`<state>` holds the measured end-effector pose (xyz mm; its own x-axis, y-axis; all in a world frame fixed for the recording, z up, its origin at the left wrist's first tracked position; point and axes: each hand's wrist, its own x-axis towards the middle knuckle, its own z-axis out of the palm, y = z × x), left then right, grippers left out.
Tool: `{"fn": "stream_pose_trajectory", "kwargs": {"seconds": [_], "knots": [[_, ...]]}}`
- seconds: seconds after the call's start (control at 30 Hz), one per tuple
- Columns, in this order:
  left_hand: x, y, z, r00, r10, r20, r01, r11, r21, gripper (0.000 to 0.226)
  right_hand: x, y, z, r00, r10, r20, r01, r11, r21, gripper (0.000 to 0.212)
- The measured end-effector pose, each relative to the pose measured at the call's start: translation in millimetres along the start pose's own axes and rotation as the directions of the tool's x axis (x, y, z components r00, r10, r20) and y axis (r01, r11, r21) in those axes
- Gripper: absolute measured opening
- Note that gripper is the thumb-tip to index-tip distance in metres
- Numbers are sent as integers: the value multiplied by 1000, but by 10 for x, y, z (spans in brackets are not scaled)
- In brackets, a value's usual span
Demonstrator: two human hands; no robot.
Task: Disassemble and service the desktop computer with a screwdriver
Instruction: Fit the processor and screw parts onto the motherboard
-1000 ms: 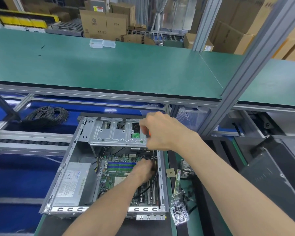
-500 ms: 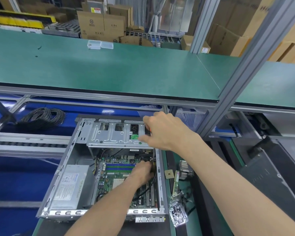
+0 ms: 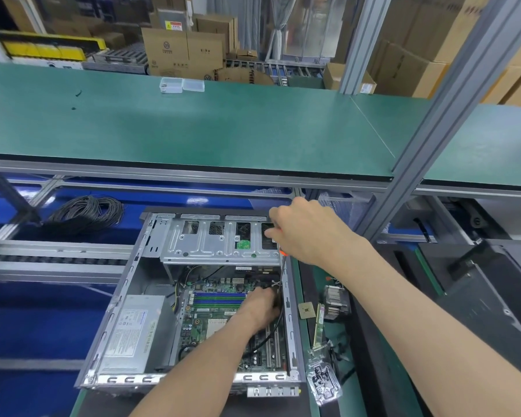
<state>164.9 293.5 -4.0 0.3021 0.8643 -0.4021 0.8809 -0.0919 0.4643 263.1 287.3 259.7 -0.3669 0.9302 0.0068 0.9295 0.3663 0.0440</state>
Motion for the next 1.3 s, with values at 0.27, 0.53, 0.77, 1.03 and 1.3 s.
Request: {"fn": "stream_pose_trajectory", "kwargs": {"seconds": [0.27,0.53,0.77,1.03,1.3], "knots": [[12,-9,24,1000,0,-18,1,1000,25,19,-43,-53,-53,985,-160,63,144,967,209,19],[21,-24,36,1000,-14,-5,14,1000,19,20,7,6,-53,987,-116,112,101,986,132,8],[10,-1,20,1000,-21,-5,21,999,29,19,-57,-28,-61,994,-104,38,98,986,132,20],[-3,-11,21,1000,-18,-7,19,999,29,22,8,-88,-104,973,-179,144,151,971,187,14],[-16,12,17,1000,-26,-13,26,1000,13,20,-34,-116,-22,999,-38,-17,37,999,-38,35]]}}
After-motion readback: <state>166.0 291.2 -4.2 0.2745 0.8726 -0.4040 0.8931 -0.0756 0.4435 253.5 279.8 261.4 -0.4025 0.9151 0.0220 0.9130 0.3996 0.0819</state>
